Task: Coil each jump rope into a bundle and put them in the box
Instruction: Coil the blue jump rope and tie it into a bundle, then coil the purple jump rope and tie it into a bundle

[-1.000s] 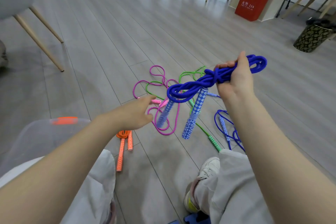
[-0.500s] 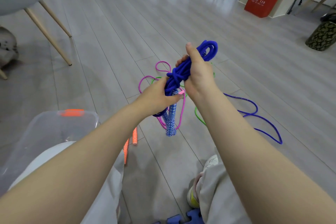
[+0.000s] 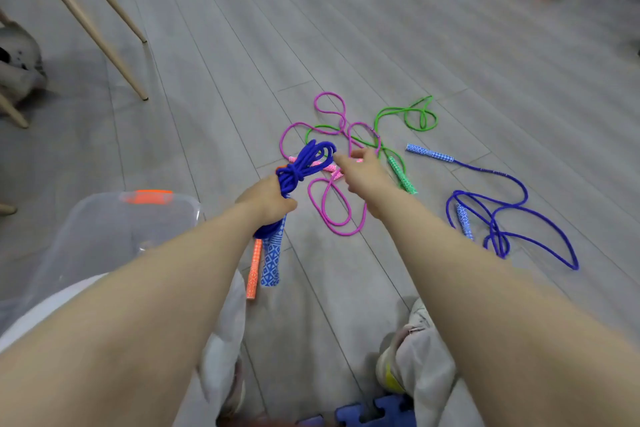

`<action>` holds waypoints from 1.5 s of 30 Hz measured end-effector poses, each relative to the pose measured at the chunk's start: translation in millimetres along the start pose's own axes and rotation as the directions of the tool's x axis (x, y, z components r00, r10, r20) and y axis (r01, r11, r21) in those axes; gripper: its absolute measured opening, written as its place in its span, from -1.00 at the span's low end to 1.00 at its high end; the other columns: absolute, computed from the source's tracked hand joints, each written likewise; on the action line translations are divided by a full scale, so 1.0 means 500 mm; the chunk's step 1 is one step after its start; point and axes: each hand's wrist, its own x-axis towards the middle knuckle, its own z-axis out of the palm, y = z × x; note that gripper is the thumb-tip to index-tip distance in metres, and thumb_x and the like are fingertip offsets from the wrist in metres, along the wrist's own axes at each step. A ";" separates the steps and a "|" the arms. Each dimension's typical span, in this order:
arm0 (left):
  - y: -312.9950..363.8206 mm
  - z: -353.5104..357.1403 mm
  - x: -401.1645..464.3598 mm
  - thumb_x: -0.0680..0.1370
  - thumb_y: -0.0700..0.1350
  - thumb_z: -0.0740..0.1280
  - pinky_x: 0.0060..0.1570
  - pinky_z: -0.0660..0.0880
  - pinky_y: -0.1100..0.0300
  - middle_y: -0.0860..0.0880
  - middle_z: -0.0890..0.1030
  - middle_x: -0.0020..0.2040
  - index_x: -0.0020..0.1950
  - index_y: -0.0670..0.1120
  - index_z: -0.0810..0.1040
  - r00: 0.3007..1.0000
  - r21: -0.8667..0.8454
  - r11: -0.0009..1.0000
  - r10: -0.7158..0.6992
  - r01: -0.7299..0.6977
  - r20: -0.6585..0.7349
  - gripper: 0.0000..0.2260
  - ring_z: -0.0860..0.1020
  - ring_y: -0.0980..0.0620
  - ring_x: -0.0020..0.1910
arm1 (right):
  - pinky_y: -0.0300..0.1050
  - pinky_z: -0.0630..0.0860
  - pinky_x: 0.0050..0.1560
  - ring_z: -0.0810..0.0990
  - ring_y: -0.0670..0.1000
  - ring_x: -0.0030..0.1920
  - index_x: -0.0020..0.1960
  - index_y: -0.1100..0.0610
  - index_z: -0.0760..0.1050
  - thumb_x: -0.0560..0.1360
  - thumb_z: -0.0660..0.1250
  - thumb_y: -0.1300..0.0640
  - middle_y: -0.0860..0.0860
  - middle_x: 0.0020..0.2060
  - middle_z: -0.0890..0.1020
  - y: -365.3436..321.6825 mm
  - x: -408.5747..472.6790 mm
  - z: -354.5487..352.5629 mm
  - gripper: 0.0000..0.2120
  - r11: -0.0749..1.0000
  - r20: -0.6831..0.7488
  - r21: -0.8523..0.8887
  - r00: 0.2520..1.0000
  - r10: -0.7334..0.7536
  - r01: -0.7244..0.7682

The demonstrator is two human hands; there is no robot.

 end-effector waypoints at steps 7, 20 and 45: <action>-0.123 0.091 0.119 0.43 -0.02 0.29 -0.25 0.36 0.13 -0.12 0.54 -0.19 -0.09 -0.09 0.37 0.980 -0.031 0.980 -0.199 0.198 -0.004 -0.81 0.53 -0.20 -0.19 | -0.09 0.41 0.20 0.51 0.12 0.21 0.37 0.15 0.33 0.53 0.30 -0.06 0.10 0.21 0.54 0.138 0.110 0.062 -0.51 0.964 0.031 -0.259 0.997 0.070 -0.059; -0.231 0.206 0.280 0.45 -0.05 0.30 -0.13 0.46 0.05 -0.15 0.57 -0.04 0.08 -0.14 0.41 0.909 -0.018 0.910 -0.414 0.415 0.038 -0.73 0.53 -0.21 -0.10 | -0.07 0.43 0.15 0.54 0.15 0.13 0.32 0.17 0.36 0.55 0.28 0.06 0.09 0.05 0.56 0.267 0.322 0.092 -0.61 0.908 0.029 -0.388 0.983 0.182 -0.156; -0.101 0.238 0.629 0.51 -0.05 0.25 0.34 0.27 -0.05 -0.15 0.33 0.43 0.48 -0.13 0.21 0.992 0.397 0.910 0.110 -0.123 0.054 -0.44 0.30 -0.18 0.38 | 0.06 0.19 0.44 0.21 0.15 0.48 0.53 0.15 0.14 0.54 0.21 0.14 0.10 0.50 0.23 0.305 0.635 0.134 -0.41 0.510 0.351 -0.779 0.927 -0.129 0.366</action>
